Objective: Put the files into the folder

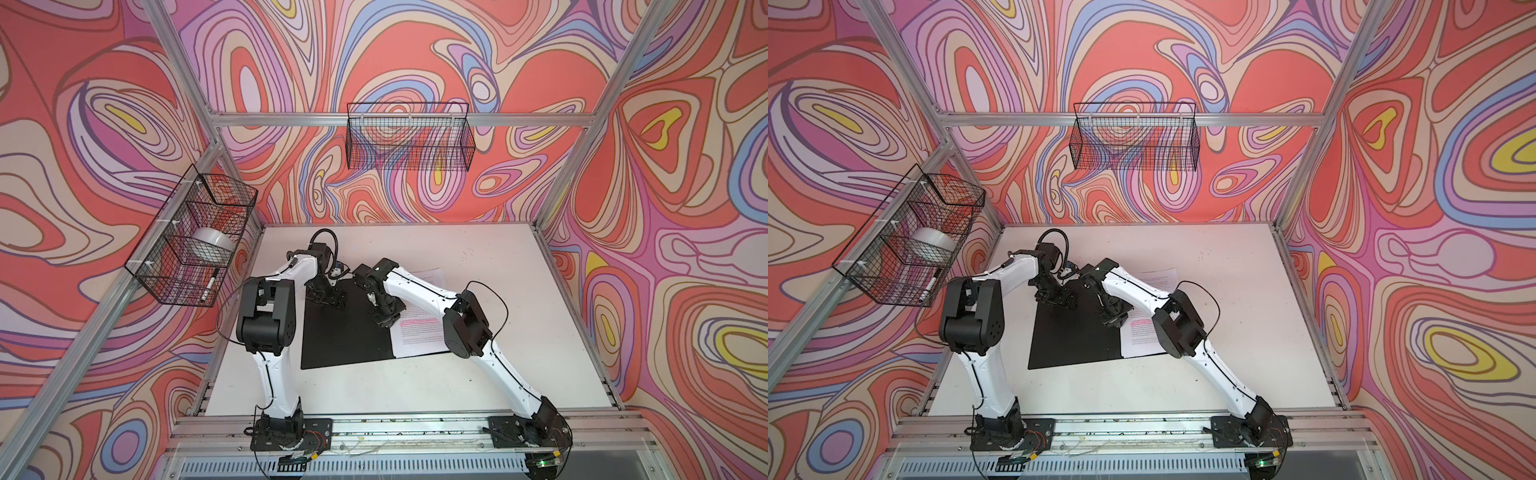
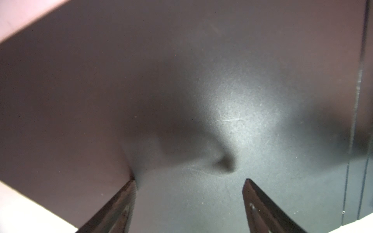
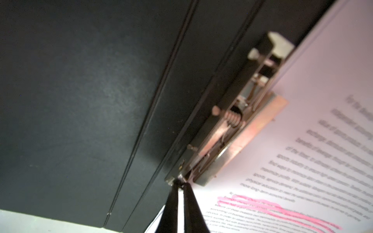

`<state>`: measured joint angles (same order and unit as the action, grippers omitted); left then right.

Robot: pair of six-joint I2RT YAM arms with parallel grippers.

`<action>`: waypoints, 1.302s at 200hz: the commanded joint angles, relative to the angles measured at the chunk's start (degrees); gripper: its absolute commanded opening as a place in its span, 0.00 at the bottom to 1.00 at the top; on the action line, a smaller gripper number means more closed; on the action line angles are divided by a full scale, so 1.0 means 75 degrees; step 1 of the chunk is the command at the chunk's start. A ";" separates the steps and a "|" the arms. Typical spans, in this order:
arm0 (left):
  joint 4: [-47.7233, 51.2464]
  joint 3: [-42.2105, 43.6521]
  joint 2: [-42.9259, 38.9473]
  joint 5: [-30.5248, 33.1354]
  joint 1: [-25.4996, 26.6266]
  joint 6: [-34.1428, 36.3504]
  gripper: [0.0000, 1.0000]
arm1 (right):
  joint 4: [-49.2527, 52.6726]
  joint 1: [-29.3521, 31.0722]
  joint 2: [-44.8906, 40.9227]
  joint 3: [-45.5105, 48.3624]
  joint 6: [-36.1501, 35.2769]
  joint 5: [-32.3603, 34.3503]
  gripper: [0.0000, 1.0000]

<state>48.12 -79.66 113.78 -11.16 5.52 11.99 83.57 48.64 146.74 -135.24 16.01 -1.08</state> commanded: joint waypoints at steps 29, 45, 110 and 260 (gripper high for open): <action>0.0268 0.0365 0.0474 0.0002 -0.0150 0.0063 0.83 | -0.0502 -0.0041 0.0343 -0.0265 0.0022 0.0868 0.08; 0.0275 0.0356 0.0474 0.0018 -0.0150 0.0086 0.83 | -0.0479 -0.0042 0.0177 -0.0317 0.0024 0.0867 0.08; 0.0408 0.0242 0.0401 -0.0069 -0.0173 0.0168 0.83 | -0.0301 -0.0045 -0.0189 -0.0486 0.0039 0.0991 0.10; 0.1215 -0.0178 -0.1131 0.0156 -0.0396 0.0216 0.99 | -0.4417 -0.1930 -0.4605 0.3727 0.0680 0.1375 0.37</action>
<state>54.08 -80.05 107.87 -11.53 4.23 14.81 63.26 39.51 118.21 -117.73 19.22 10.50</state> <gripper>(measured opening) 0.967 0.326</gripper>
